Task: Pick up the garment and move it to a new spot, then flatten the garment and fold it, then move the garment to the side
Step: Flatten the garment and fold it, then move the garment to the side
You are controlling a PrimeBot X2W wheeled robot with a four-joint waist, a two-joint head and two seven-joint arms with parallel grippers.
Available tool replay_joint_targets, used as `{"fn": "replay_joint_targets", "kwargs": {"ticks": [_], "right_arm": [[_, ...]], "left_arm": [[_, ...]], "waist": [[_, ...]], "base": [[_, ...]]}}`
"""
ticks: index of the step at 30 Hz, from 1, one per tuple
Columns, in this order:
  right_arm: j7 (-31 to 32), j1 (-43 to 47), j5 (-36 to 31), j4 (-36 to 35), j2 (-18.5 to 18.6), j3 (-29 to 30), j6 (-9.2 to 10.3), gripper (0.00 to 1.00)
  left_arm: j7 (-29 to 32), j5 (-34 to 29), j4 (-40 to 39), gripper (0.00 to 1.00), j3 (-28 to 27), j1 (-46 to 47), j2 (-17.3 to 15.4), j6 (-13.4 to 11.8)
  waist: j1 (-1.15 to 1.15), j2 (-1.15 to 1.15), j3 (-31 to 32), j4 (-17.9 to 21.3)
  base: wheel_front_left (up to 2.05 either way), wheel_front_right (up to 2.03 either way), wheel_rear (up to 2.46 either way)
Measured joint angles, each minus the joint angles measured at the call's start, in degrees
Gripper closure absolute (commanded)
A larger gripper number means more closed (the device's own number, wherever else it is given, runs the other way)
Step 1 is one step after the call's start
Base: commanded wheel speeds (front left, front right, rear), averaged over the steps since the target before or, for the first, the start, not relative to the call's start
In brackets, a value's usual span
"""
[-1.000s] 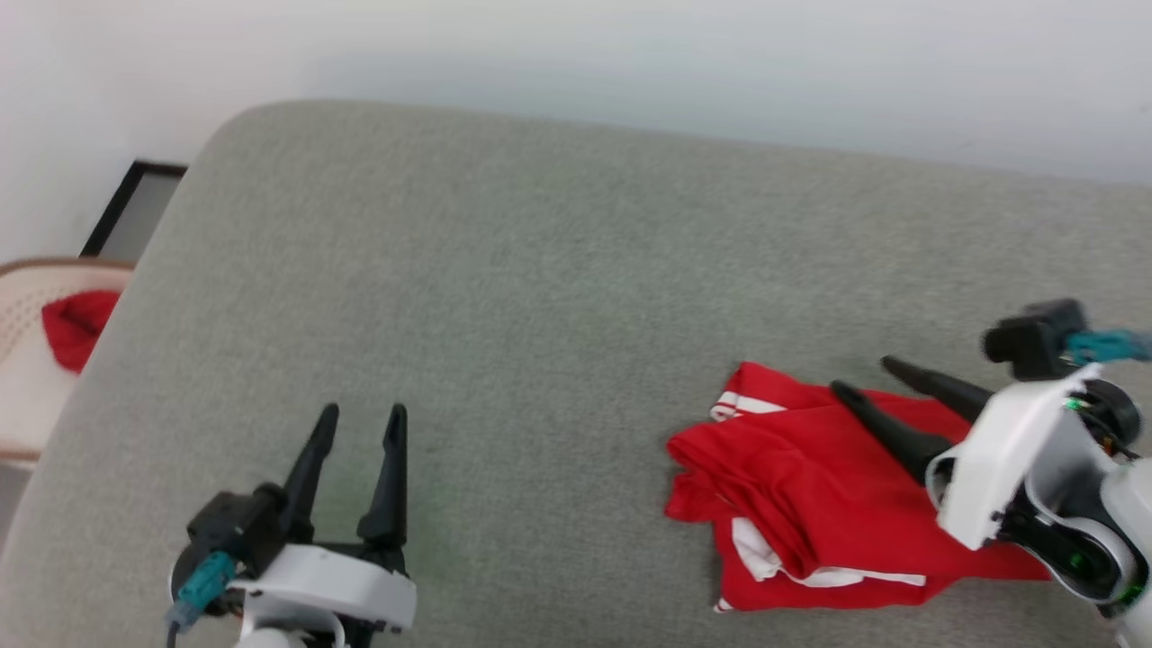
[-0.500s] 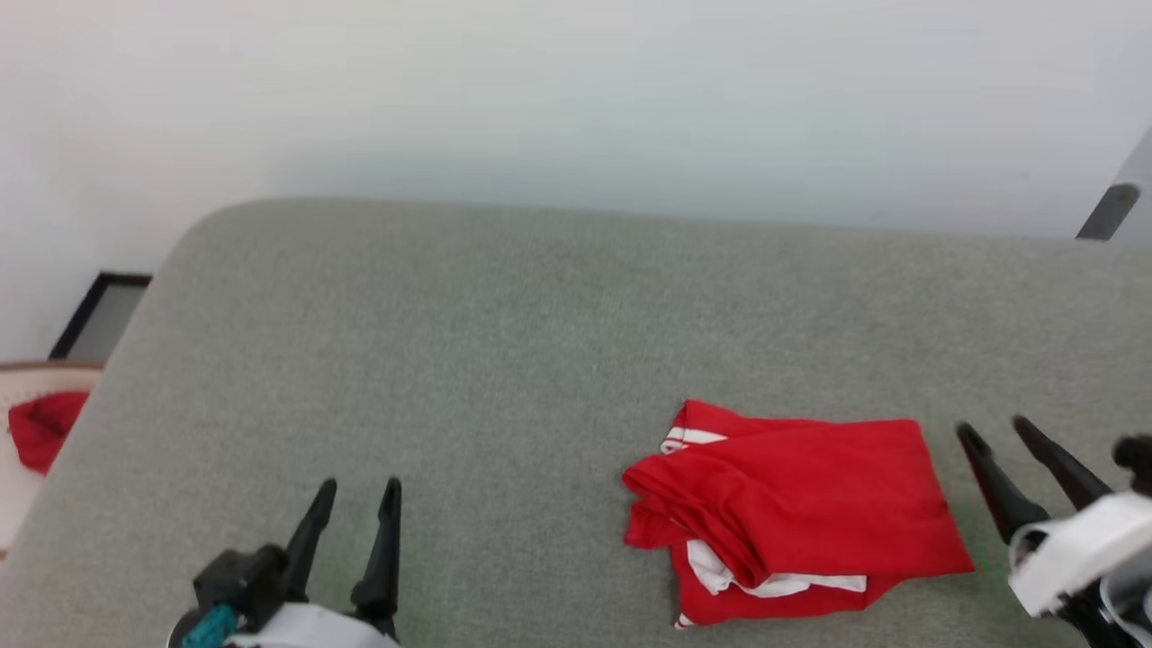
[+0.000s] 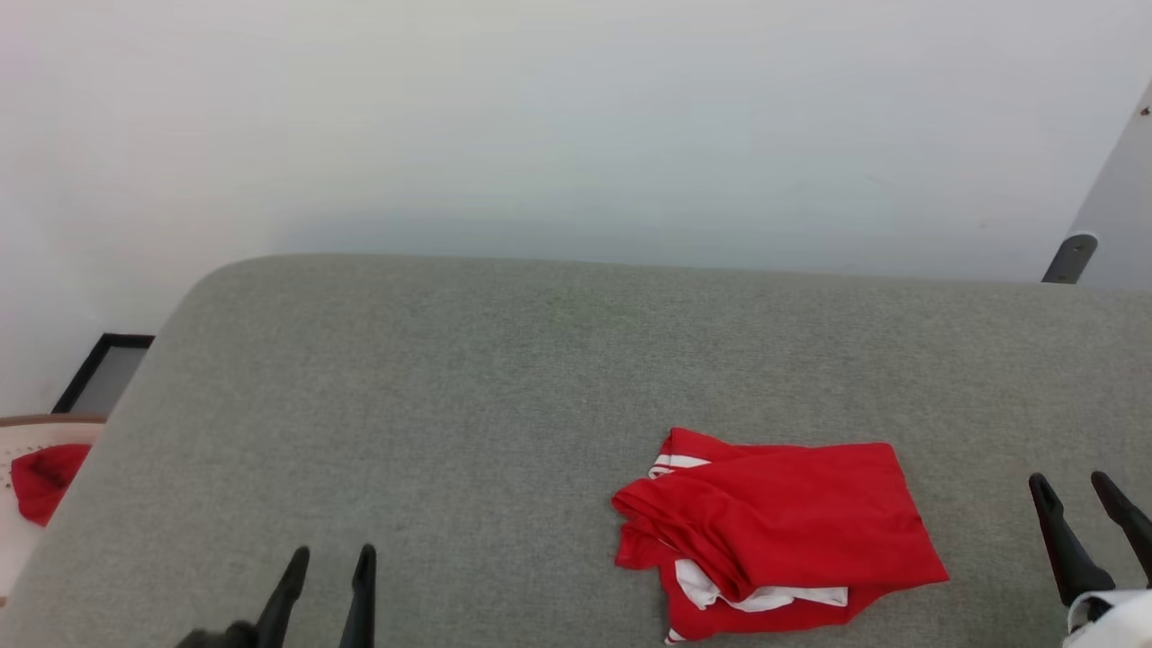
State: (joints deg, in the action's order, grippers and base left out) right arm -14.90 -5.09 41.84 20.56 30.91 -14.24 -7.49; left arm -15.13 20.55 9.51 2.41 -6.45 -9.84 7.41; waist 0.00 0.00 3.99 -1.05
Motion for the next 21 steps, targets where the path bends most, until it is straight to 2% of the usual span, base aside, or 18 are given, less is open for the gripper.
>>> {"fn": "replay_joint_targets", "kwargs": {"ticks": [10, 21], "right_arm": [[2.11, 9.29, -4.27, -7.76, -3.66, 8.45, 0.0, 0.0], [5.36, 12.8, -7.62, -13.76, -7.62, 13.4, 0.0, 0.0]], "left_arm": [[0.0, -1.05, -6.23, 0.0, -2.22, -6.84, -0.11, 0.09], [0.0, -1.92, -7.1, 0.0, -2.01, -8.04, -0.04, 0.09]], "waist": [[0.0, 0.0, -0.04, 1.0], [0.0, 0.0, -0.24, 0.59]], "base": [[0.0, 0.0, 0.0], [0.0, 0.0, 0.0]]}}
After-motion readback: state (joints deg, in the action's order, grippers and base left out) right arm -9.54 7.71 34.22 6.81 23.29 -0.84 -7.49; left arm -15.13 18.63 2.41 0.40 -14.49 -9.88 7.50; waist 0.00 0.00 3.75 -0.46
